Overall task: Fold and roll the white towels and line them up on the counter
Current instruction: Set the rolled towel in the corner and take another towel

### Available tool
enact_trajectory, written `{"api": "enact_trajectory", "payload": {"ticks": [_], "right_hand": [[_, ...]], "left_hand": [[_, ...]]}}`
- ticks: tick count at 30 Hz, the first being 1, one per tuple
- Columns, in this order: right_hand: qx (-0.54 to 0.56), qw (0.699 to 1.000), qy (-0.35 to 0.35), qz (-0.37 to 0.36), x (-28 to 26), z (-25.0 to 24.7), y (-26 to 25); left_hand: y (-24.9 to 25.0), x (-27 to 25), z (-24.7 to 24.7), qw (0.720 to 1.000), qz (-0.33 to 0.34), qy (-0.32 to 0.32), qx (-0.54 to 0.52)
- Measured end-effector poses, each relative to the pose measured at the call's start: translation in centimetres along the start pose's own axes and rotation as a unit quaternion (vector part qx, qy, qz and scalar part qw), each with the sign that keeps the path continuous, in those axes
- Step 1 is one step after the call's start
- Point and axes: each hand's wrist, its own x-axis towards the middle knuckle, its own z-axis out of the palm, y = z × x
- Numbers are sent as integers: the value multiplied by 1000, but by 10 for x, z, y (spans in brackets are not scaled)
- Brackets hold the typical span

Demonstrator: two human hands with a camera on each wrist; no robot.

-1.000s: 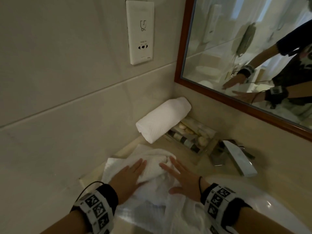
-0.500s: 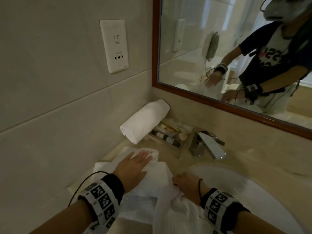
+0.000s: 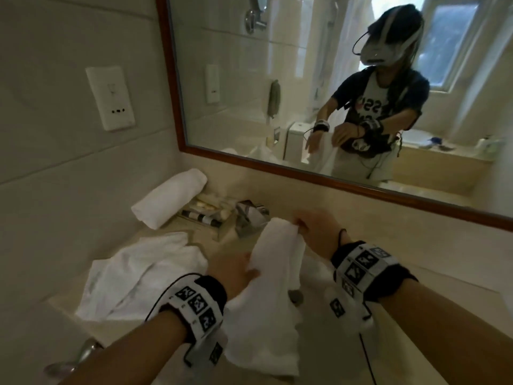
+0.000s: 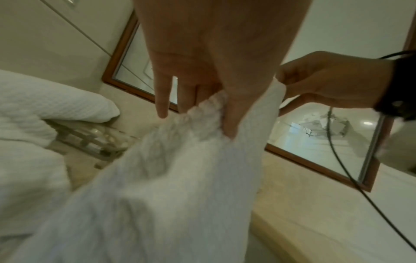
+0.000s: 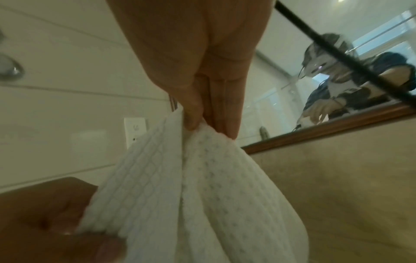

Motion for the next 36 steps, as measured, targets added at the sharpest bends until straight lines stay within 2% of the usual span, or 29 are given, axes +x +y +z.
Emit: {"api": "enact_trajectory", "payload": {"ticks": [4,7,10,15,20,24,27,29,31,33,36], "right_hand": [[-8,997,78,12,-47,-53,27],[-13,989,140,52,-85,-93,49],[-24,972,216,92,-119,-135,64],[-32,939,321,120,-179,-190,78],[84,889,419,161,-228,-208,76],[156,870,438,161,-256,-201,66],[163,892,387,168,-281,-191,62],[123,920,326,181,-301,-192,59],[59,933,291,203,-325,-203,58],[-6,927,308,215,-351,-219,61],[-82,897,368,231,-388,-246,64]], "left_hand": [[46,6,-9,997,8,69,-26],[96,2,-26,992,44,114,-14],[147,-8,-47,979,108,170,-1],[215,-24,-70,956,216,193,32],[260,-51,-77,920,308,243,16],[273,-70,-85,915,337,211,-62],[276,-81,-83,913,349,200,-65],[279,-87,-79,912,365,180,-55],[286,-95,-75,914,379,141,-34],[299,-108,-70,908,409,91,-16],[328,-133,-57,888,458,33,-29]]}}
